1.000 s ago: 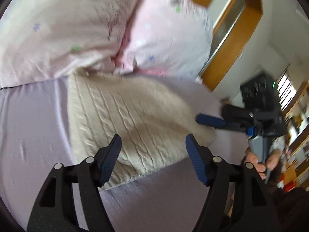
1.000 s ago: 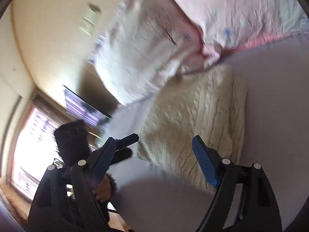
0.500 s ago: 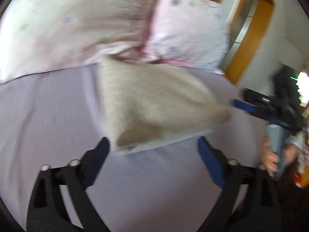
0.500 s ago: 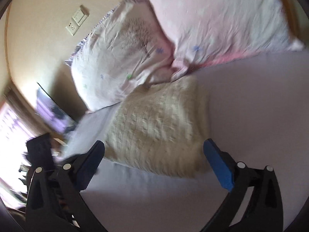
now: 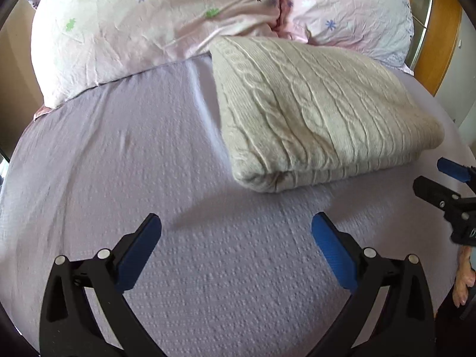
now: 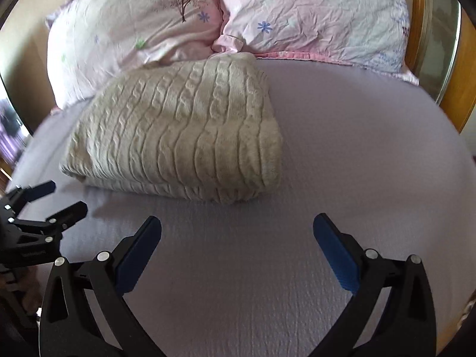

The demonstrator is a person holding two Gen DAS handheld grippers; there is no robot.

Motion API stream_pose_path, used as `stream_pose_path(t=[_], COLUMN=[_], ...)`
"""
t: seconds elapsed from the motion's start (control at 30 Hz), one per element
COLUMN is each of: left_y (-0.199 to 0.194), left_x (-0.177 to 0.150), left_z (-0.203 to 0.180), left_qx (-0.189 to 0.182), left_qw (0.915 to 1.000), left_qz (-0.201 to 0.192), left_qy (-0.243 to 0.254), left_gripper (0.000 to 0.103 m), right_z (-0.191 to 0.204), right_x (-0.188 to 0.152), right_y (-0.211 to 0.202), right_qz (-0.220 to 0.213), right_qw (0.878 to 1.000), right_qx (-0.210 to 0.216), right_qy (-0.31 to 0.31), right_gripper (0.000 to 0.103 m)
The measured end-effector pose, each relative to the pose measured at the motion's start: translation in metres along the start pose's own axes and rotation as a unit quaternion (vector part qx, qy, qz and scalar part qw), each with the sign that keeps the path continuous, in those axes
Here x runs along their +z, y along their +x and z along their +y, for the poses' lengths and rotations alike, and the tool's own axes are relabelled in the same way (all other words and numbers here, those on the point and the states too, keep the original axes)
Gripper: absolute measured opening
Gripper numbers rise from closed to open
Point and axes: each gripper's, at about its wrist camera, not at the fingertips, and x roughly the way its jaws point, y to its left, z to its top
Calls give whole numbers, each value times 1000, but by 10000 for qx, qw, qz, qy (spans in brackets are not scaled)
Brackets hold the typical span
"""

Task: Fold small clothes

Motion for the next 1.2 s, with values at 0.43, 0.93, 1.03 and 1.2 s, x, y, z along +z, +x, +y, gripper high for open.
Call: stream_pose_path(t=[0.43,0.93,1.03,1.2], left_y=[2,1,1,1], left_x=[0,-1,-1,-1], left_z=[2,0,0,0], left_qx=[-10,-4,-2,0], left_qw=[9999,9999,9999,9999], left_qz=[-46,-54,-55,-55], left_qy=[-91,-100,-103,-106], left_gripper=[101,101,101,101], right_z=[9,10,10,11], right_x=[-3,-3,-3,-3], right_y=[10,9,9,9], right_qz=[210,180,179,178], right_qw=[9994,9994,9994,9994], right_qx=[-142,-128,-127,-127], right_qy=[-239,-275,-279,-279], right_gripper=[102,102,102,102])
